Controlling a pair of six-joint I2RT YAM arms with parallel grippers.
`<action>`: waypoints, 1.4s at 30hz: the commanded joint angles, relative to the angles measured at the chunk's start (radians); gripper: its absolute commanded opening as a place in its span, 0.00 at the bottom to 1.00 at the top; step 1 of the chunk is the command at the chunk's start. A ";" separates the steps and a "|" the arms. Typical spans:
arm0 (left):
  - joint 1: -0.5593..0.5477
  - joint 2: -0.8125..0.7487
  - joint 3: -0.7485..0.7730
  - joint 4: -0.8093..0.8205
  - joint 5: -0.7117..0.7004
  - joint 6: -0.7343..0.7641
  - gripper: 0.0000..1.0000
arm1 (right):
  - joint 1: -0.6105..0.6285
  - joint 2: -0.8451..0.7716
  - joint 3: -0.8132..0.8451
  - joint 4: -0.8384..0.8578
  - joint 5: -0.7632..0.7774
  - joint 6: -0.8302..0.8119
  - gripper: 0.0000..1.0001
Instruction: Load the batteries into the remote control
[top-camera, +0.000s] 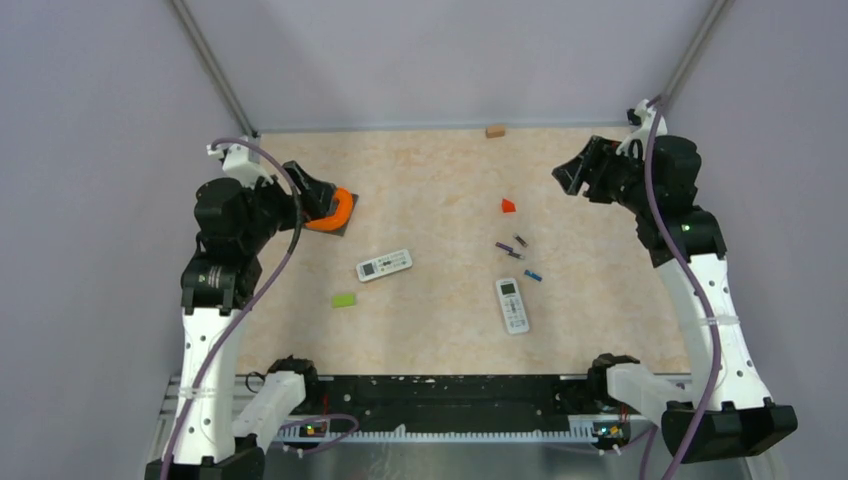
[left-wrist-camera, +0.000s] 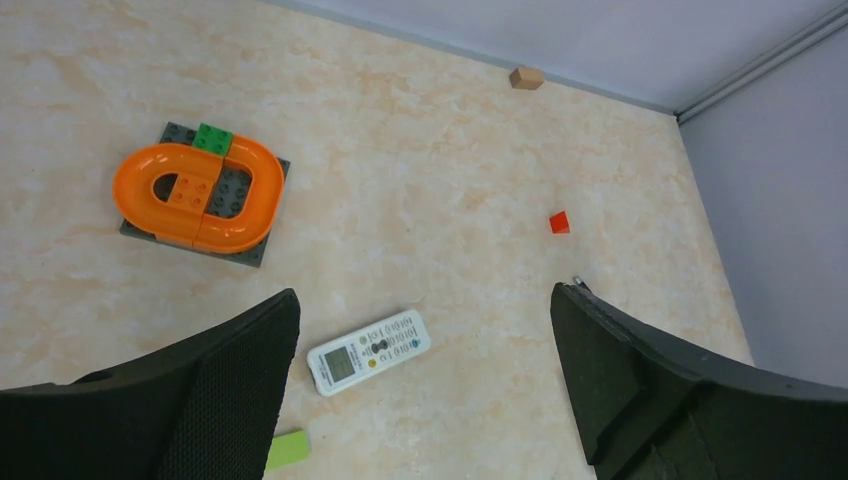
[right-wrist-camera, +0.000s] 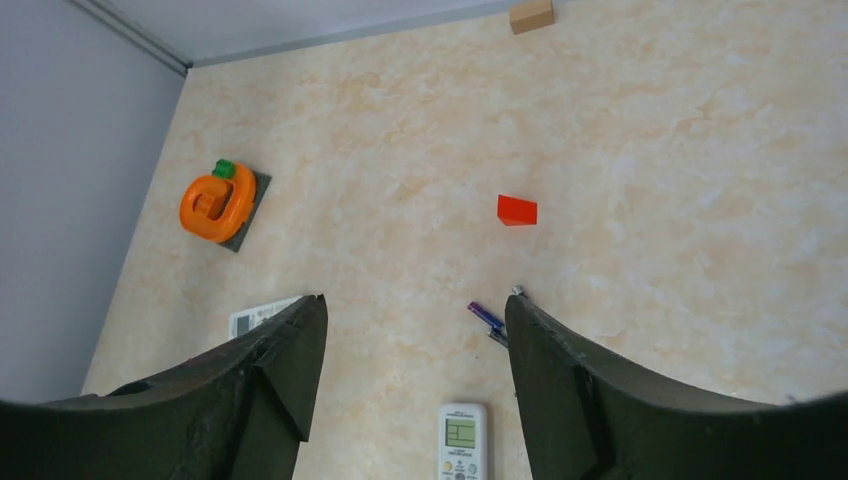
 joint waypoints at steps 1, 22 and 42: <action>0.003 -0.013 -0.054 0.002 0.014 -0.024 0.99 | -0.007 -0.015 -0.010 -0.010 0.061 0.068 0.69; 0.001 -0.018 -0.456 0.198 0.055 -0.214 0.99 | 0.576 0.167 -0.311 0.452 0.152 -0.084 0.85; 0.017 0.120 -0.482 0.290 -0.223 -0.291 0.99 | 0.767 0.864 -0.159 0.860 -0.014 -0.890 0.91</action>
